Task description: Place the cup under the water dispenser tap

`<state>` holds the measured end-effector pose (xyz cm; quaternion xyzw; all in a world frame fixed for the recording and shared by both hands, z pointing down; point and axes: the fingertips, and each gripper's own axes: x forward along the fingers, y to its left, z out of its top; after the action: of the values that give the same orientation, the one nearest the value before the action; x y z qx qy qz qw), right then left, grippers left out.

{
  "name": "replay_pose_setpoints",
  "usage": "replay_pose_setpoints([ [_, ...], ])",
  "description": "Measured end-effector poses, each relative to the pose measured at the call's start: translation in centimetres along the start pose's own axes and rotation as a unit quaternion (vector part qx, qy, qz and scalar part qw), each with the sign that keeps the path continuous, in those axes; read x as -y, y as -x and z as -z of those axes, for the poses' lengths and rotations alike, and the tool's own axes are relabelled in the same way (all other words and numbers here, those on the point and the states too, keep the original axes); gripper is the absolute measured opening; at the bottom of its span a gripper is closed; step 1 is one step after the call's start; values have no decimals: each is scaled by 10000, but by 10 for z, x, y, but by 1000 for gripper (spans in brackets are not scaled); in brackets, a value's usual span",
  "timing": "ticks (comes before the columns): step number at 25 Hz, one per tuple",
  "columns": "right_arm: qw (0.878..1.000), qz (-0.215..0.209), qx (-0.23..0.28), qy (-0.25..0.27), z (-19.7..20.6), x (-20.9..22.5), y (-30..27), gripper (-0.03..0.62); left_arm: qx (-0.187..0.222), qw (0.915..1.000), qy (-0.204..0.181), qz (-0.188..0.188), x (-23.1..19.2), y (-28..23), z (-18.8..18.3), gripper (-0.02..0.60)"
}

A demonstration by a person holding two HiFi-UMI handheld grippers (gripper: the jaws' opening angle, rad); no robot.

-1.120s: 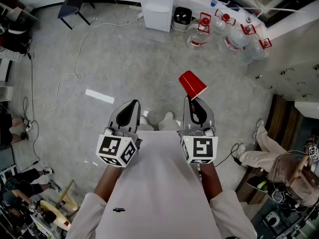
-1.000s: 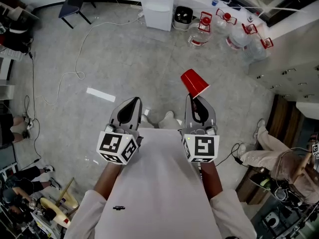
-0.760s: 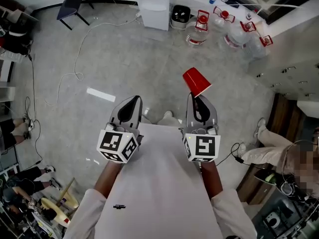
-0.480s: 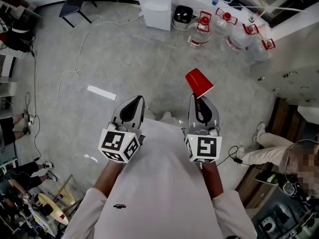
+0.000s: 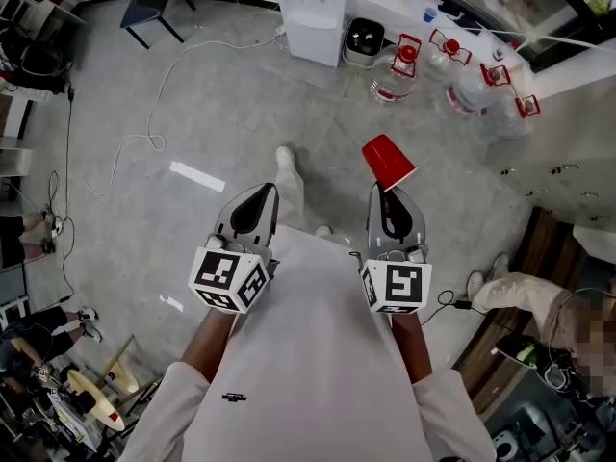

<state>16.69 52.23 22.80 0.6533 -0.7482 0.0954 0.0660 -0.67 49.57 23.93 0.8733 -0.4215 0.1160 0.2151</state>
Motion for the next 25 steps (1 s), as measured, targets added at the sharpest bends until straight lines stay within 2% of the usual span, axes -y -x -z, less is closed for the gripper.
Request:
replay_pose_setpoints([
  [4,9999,-66,-89,56,-9,1,-46,29,21,10000,47,2,-29,-35,-20,6],
  [12,9997,-5,-243,-40,-36,15,-169,29,-52,9999,115,104,-98,-124,-86,6],
  [18,9989,250,-391,-36,-64,29,-264,29,-121,9994,110,290,-155,-192,-149,6],
  [25,9983,379,-435,15,-91,34,-351,28,-229,9987,158,421,-207,-249,-188,6],
])
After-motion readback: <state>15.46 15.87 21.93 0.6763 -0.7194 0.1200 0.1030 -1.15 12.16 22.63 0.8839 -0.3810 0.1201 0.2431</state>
